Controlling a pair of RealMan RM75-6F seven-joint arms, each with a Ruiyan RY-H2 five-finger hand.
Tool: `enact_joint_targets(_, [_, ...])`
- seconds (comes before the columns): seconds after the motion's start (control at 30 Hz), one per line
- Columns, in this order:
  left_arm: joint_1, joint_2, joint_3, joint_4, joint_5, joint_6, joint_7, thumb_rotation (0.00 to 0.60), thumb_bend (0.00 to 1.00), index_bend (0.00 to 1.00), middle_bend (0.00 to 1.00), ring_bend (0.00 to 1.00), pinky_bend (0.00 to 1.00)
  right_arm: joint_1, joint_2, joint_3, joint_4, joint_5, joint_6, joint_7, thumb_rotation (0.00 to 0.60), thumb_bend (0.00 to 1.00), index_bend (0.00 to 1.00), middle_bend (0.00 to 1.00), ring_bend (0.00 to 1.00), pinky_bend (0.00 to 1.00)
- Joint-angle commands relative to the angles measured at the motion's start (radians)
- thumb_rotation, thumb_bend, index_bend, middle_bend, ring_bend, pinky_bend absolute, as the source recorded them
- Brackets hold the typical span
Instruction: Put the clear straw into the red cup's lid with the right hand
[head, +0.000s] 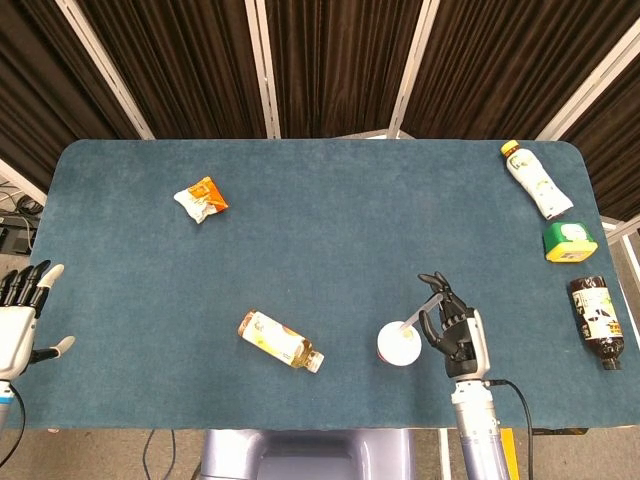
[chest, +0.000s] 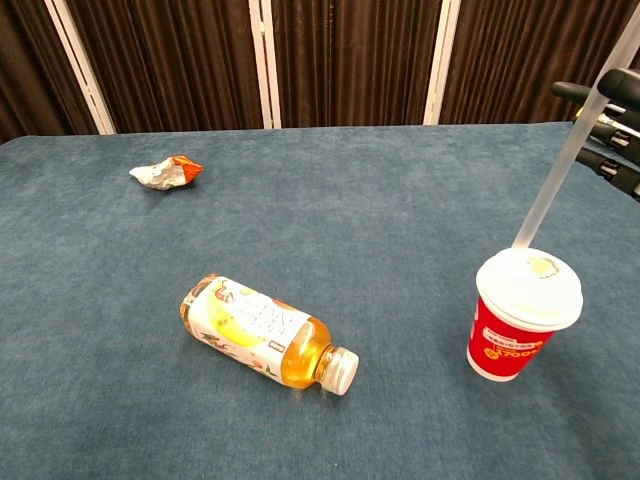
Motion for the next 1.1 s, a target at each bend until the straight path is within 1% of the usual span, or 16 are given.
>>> enact_joint_targets(0.03, [0.0,0.0,0.0,0.0,0.0,-0.001,-0.001,0.6,0.15,0.0,0.0,0.0,0.0,0.002,-0.002,0.002,0.008,0.01,-0.004,0.004,0.6,0.41,0.66,0.26,0.0,0.0])
enact_joint_targets(0.5, [0.0,0.0,0.0,0.0,0.0,0.0,0.0,0.6,0.15,0.0,0.0,0.0,0.0,0.01,-0.007,0.014,0.056,0.037,-0.019,0.016,0.6,0.41,0.66,0.26,0.0,0.0])
enact_joint_targets(1.1, [0.0,0.001,0.001,0.001,0.001,0.0,-0.001,0.6,0.15,0.0,0.0,0.0,0.0,0.007,0.01,0.027,0.05,0.039,-0.016,0.032,0.6,0.42,0.66,0.26,0.0,0.0])
